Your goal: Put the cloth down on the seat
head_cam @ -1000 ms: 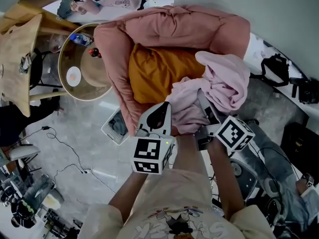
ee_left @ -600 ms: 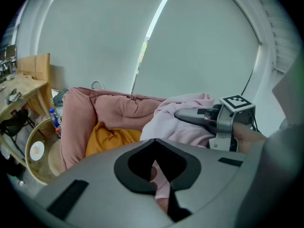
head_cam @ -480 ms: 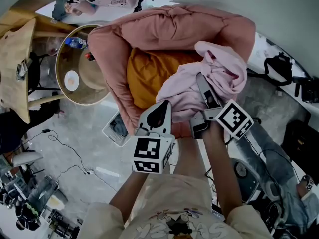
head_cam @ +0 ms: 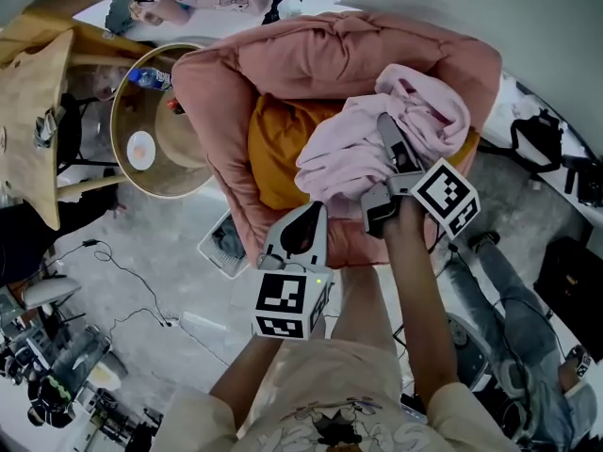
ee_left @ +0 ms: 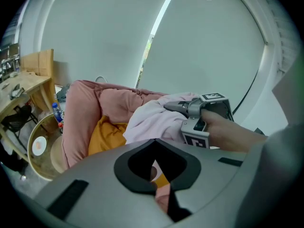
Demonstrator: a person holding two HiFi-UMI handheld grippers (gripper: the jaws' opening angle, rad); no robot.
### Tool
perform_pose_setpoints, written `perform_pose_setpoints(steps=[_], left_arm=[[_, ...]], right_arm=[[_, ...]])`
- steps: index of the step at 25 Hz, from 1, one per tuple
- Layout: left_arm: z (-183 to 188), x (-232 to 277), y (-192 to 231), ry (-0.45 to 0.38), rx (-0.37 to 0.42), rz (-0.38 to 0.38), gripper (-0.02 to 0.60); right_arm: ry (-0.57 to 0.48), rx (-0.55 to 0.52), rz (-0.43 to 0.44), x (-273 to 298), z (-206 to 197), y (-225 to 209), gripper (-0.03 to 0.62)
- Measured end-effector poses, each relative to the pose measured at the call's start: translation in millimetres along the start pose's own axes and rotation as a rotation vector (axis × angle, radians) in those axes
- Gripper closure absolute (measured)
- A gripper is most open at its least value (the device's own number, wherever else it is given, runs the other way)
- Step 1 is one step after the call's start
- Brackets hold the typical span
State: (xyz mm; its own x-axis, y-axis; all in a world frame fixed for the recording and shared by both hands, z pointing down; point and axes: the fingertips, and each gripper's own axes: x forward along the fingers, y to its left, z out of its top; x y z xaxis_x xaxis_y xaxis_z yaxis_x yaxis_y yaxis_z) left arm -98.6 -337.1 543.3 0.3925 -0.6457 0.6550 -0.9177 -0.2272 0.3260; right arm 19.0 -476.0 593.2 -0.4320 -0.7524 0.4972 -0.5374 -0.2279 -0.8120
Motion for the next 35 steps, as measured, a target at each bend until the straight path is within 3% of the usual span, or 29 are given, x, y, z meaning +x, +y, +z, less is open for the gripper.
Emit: perform_pose_setpoints(steps=[7, 17, 22, 28, 35], left_arm=[[-6, 0, -1, 0.002, -0.003, 0.008, 0.577], [-13, -10, -8, -0.019, -0.009, 0.006, 0.577], [-13, -22, -14, -0.03, -0.024, 0.001, 0.577], [-10, -34, -15, -0.051, -0.017, 0.011, 0.577], [-10, -45, -20, -0.066, -0.033, 0.003, 0.577]], right_arm=[[-0.027, 0.011, -0.038, 32, 6, -23, 0.279], [-0.032, -0.083, -0.132, 62, 6, -56, 0.279], [-0.02, -0.068, -0.132, 54, 3, -56, 0.275], [0.006, -0.034, -0.148, 48, 1, -48, 0.201], [-0.011, -0.038, -0.145, 23, -5, -46, 0.187]])
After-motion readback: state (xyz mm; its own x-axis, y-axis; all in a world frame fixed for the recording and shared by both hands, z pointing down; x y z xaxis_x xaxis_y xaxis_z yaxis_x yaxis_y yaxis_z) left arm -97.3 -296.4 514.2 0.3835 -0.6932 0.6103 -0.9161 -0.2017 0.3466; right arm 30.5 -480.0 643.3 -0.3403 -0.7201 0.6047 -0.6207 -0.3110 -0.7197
